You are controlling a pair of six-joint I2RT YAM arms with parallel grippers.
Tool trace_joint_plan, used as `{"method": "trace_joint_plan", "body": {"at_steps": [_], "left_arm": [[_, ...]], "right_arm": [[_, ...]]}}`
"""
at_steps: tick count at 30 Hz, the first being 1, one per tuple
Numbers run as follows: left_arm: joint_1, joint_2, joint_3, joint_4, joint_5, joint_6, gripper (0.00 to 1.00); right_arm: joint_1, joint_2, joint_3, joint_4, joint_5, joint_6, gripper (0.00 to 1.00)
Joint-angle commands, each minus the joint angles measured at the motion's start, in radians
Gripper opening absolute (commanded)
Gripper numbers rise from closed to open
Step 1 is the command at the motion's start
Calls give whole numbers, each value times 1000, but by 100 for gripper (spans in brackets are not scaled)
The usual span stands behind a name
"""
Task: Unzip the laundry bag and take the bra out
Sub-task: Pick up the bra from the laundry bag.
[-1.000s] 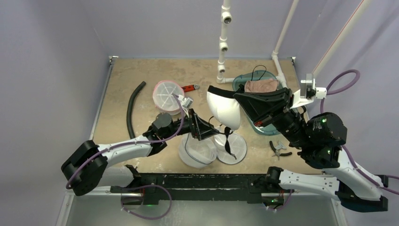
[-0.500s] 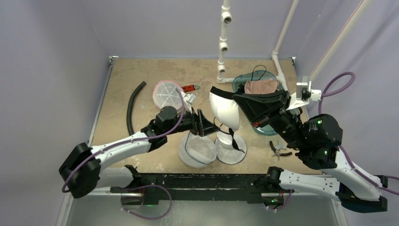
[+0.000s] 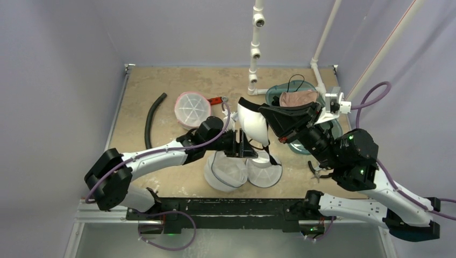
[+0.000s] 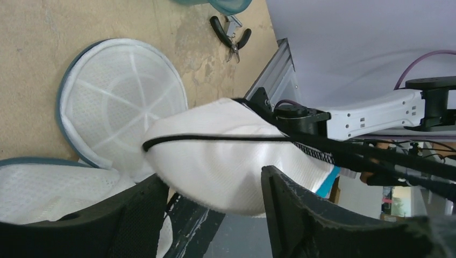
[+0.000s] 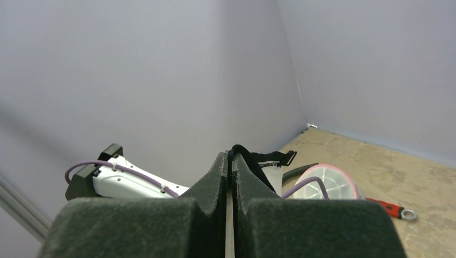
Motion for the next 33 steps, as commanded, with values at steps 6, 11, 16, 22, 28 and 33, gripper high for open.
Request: {"method": "trace_joint_plan", "body": {"at_steps": [6, 11, 16, 22, 28, 33], "left_arm": [[-17, 27, 44, 18, -16, -19, 13], [-17, -6, 44, 3, -42, 35, 0], [-15, -84, 32, -37, -164, 143, 0], [-16, -225, -26, 13, -328, 225, 0], [-15, -325, -87, 135, -398, 274, 0], [-15, -353, -120, 184, -474, 245, 0]], "right_arm": [[-1, -17, -3, 55, 36, -22, 0], [-1, -42, -29, 28, 129, -47, 0], [-1, -32, -53, -45, 331, -64, 0], [0, -25, -104, -77, 402, -102, 0], [-1, -31, -152, -85, 332, -99, 0], [-1, 6, -133, -143, 368, -96, 0]]}}
